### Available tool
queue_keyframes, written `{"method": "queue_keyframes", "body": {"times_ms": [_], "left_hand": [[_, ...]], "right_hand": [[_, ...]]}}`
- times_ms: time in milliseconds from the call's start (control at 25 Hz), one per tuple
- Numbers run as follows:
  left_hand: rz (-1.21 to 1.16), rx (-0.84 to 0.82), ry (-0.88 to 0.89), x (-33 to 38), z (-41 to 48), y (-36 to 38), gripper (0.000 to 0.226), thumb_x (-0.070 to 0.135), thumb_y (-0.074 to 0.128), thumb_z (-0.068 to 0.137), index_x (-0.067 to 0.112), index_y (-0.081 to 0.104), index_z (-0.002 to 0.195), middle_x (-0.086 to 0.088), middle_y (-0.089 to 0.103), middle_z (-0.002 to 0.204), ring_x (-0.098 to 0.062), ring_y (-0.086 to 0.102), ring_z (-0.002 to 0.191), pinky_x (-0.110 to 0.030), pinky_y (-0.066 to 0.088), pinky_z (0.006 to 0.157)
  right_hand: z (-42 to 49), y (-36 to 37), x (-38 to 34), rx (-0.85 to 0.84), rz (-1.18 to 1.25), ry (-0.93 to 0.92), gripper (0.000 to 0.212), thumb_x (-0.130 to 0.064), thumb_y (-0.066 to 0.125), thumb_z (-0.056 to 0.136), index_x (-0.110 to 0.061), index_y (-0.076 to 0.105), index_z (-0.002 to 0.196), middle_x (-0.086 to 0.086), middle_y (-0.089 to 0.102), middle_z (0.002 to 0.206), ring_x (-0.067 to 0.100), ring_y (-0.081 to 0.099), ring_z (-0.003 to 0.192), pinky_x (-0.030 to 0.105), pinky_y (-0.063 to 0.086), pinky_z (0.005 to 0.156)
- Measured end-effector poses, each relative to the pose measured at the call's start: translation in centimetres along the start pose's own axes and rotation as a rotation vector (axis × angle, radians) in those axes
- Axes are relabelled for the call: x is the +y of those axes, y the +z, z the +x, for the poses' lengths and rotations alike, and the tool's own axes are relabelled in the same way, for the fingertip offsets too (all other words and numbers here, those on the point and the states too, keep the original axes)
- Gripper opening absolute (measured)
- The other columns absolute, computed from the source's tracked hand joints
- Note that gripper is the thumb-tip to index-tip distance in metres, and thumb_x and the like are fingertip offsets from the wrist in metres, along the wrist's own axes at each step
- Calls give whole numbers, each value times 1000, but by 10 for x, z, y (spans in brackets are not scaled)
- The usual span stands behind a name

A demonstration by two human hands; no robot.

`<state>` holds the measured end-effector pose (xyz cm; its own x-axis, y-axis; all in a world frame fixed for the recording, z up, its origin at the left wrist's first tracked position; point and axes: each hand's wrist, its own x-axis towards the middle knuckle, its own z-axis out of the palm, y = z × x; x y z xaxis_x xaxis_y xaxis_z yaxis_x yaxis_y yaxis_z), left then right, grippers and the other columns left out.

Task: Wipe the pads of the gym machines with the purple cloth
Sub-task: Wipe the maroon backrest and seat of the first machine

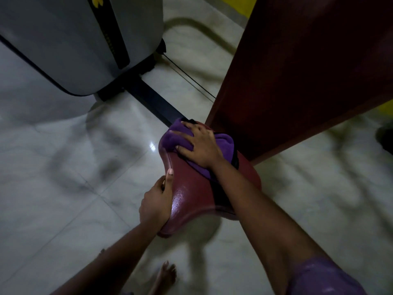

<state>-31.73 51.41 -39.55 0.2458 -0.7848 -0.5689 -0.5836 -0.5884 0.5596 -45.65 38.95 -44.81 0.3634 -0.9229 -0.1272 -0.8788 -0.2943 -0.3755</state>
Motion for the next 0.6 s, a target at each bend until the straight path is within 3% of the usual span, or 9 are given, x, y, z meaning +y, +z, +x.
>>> {"method": "queue_keyframes", "body": {"times_ms": [120, 240, 360, 480, 600], "left_hand": [[94, -134, 20, 5, 5, -2, 71, 71, 23, 86, 21, 50, 129, -15, 61, 123, -34, 56, 112, -37, 39, 89], [25, -236, -72, 18, 18, 2, 103, 90, 27, 67, 12, 44, 133, -19, 57, 127, -36, 57, 111, -40, 43, 98], [112, -106, -92, 30, 16, 13, 103, 86, 33, 70, 3, 42, 130, -22, 56, 125, -37, 56, 111, -42, 44, 94], [236, 4, -25, 32, 13, 19, 96, 84, 31, 73, 2, 47, 120, -21, 60, 116, -36, 59, 103, -40, 45, 84], [268, 26, 0, 30, 15, 20, 92, 83, 28, 75, 3, 49, 114, -18, 62, 111, -35, 60, 98, -39, 45, 82]], "right_hand": [[-11, 1, 14, 60, -24, 113, 66, -68, 20, 77, -46, 37, 137, -2, 33, 149, 24, 34, 130, 40, 26, 101], [-50, -2, 45, 161, -15, 333, 67, -68, 19, 79, -41, 40, 137, 2, 38, 147, 27, 42, 125, 41, 33, 98], [-104, 9, 35, 239, 26, 568, 70, -67, 21, 78, -38, 38, 139, 7, 34, 149, 31, 38, 129, 47, 29, 103], [-126, 20, 6, 211, -32, 584, 67, -68, 20, 80, -42, 31, 141, 5, 25, 154, 30, 26, 137, 51, 20, 108], [-98, 5, 32, 141, 27, 652, 59, -64, 28, 88, -43, 26, 142, 4, 26, 152, 30, 28, 134, 47, 20, 107]]}}
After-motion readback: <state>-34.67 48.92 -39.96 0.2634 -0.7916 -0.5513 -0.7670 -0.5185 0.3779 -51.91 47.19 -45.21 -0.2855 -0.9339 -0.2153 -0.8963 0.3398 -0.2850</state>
